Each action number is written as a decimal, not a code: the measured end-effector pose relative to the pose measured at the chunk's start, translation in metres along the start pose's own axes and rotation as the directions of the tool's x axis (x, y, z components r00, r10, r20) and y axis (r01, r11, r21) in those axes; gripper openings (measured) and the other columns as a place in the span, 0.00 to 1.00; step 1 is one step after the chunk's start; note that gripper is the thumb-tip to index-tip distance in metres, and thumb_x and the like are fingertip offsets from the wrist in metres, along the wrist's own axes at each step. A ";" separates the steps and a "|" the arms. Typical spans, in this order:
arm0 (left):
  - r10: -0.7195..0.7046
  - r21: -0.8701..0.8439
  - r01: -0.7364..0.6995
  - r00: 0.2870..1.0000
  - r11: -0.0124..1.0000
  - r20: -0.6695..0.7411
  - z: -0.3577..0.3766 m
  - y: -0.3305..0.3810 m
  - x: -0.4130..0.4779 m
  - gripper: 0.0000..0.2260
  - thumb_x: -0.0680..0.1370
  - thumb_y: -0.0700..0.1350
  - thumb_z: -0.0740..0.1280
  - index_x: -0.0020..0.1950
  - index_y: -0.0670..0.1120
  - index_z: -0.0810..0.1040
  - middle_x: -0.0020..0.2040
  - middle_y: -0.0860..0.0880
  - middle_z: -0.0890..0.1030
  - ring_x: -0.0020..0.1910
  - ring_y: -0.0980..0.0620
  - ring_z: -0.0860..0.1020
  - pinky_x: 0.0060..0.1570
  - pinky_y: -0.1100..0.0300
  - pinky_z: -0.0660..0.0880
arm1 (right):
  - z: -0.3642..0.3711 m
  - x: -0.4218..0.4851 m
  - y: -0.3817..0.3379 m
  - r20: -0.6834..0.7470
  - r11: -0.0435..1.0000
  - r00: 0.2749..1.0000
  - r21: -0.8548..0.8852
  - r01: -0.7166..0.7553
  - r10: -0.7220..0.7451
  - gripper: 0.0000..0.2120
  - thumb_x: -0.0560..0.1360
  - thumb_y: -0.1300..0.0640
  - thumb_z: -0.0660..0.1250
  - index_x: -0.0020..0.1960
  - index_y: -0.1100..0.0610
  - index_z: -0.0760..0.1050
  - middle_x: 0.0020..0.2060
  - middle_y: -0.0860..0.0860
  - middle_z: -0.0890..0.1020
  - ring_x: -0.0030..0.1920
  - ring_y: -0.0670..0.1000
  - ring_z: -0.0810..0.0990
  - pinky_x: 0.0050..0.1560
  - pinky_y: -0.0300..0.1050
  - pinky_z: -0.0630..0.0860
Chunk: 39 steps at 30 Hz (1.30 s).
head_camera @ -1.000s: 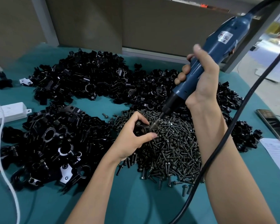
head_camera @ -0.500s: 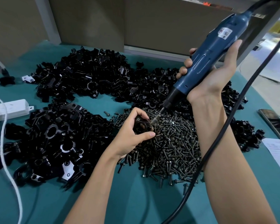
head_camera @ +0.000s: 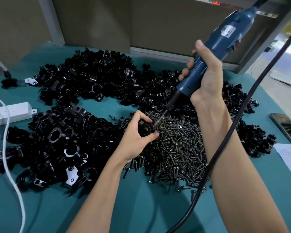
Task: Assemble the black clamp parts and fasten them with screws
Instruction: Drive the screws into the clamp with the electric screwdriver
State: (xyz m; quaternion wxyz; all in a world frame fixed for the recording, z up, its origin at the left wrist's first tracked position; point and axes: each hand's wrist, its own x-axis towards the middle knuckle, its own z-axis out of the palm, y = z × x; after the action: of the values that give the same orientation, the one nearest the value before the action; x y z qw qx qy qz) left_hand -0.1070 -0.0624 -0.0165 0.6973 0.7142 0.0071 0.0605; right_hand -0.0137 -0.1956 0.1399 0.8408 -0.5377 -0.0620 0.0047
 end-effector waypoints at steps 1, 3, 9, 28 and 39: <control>-0.004 -0.002 0.004 1.000 1.000 -0.003 0.000 0.000 0.000 0.18 0.74 0.42 0.76 0.46 0.62 0.71 0.51 0.55 0.77 0.31 0.60 0.71 0.37 0.60 0.67 | 0.001 0.000 0.000 0.001 1.000 1.000 -0.006 0.009 -0.009 0.15 0.75 0.53 0.72 0.51 0.60 0.70 0.30 0.52 0.74 0.27 0.49 0.73 0.31 0.43 0.74; -0.010 -0.019 0.009 1.000 1.000 -0.011 0.001 0.002 -0.001 0.17 0.72 0.46 0.77 0.46 0.62 0.71 0.50 0.55 0.78 0.29 0.61 0.73 0.36 0.64 0.68 | 0.001 0.001 0.001 0.005 1.000 1.000 -0.013 0.022 -0.022 0.15 0.75 0.54 0.72 0.52 0.60 0.70 0.30 0.52 0.74 0.27 0.50 0.72 0.31 0.43 0.74; -0.024 -0.094 0.025 1.000 0.995 0.011 0.002 0.003 -0.002 0.16 0.75 0.42 0.75 0.46 0.59 0.71 0.44 0.48 0.77 0.21 0.59 0.66 0.23 0.66 0.65 | -0.001 0.004 0.001 0.000 1.000 1.000 0.014 0.012 -0.012 0.13 0.75 0.56 0.71 0.51 0.60 0.70 0.29 0.51 0.73 0.26 0.49 0.71 0.30 0.42 0.73; 0.071 0.120 -0.061 0.994 0.991 -0.078 0.005 0.003 -0.005 0.17 0.72 0.40 0.77 0.46 0.57 0.72 0.41 0.58 0.77 0.38 0.64 0.75 0.39 0.69 0.72 | -0.005 0.004 0.006 0.033 0.998 0.999 0.051 0.021 -0.023 0.06 0.69 0.58 0.67 0.41 0.58 0.70 0.26 0.51 0.70 0.24 0.49 0.67 0.28 0.40 0.68; 0.116 0.133 -0.104 0.990 0.986 -0.080 0.005 0.006 -0.007 0.17 0.71 0.38 0.77 0.47 0.54 0.72 0.44 0.56 0.77 0.42 0.67 0.75 0.45 0.76 0.68 | -0.002 0.004 0.006 0.053 0.998 0.998 0.053 0.023 -0.026 0.05 0.70 0.59 0.66 0.38 0.57 0.69 0.25 0.51 0.70 0.23 0.49 0.67 0.28 0.40 0.68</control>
State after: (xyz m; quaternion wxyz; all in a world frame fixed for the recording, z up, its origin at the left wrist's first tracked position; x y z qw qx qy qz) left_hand -0.1135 -0.0683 -0.0116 0.6444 0.7537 0.0020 0.1296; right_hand -0.0088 -0.1948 0.1334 0.8525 -0.5146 -0.0912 0.0104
